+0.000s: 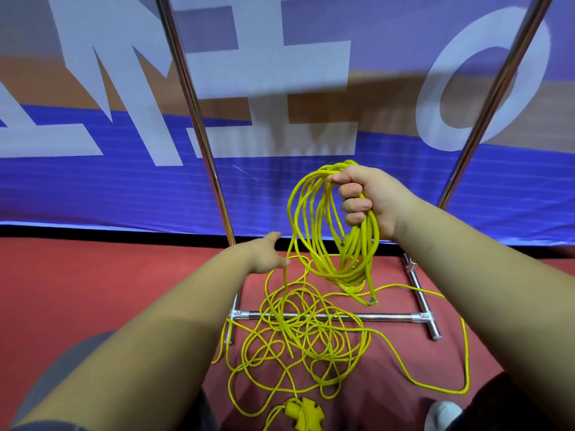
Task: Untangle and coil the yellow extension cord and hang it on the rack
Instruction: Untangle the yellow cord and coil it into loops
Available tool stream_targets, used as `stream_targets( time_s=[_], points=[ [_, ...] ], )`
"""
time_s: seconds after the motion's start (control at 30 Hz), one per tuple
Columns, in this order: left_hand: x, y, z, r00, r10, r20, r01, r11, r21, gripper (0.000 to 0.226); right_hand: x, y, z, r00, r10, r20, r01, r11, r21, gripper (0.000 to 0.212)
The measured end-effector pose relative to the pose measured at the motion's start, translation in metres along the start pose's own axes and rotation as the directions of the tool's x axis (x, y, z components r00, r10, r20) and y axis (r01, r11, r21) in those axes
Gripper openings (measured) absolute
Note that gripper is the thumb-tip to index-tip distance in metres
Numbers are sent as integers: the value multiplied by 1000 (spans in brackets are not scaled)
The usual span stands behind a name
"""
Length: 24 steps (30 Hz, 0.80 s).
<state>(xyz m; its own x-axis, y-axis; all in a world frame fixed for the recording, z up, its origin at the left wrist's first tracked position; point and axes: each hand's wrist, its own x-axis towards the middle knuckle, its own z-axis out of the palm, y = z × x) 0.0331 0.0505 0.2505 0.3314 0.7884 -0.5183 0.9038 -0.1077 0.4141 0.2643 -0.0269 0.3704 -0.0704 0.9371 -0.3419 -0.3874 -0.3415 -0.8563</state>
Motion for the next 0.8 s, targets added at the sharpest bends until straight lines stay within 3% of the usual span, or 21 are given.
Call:
stream_targets(
  time_s=[0.17, 0.3, 0.37, 0.47, 0.63, 0.73, 0.8],
  points=[
    [-2, 13, 22, 988, 31, 149, -41, 997, 62, 27, -1, -4, -4, 999, 7, 47, -10, 998, 62, 16],
    [-7, 26, 26, 966, -71, 247, 112, 981, -156, 43, 0, -6, -9, 999, -40, -8, 40, 998, 54, 13],
    [-14, 39, 18, 973, -127, 193, 176, 948, -264, 56, 3, -4, -13, 996, -68, -60, 70, 997, 43, 12],
    [-20, 57, -3, 976, -217, 14, 199, 861, -468, 55, 11, 3, -20, 983, -89, -159, 93, 996, 18, 12],
    [-30, 55, -35, 921, -161, -354, -65, 834, -548, 18, 21, 11, -34, 970, -96, -221, 96, 995, -8, 13],
    [-29, 52, -45, 913, -184, -365, -121, 730, -672, 21, 21, 18, -36, 979, -90, -183, 79, 994, -69, 16],
    [-27, 52, -50, 943, -207, -262, -87, 605, -791, 30, 20, 24, -33, 986, -85, -141, 64, 988, -143, 17]
  ],
)
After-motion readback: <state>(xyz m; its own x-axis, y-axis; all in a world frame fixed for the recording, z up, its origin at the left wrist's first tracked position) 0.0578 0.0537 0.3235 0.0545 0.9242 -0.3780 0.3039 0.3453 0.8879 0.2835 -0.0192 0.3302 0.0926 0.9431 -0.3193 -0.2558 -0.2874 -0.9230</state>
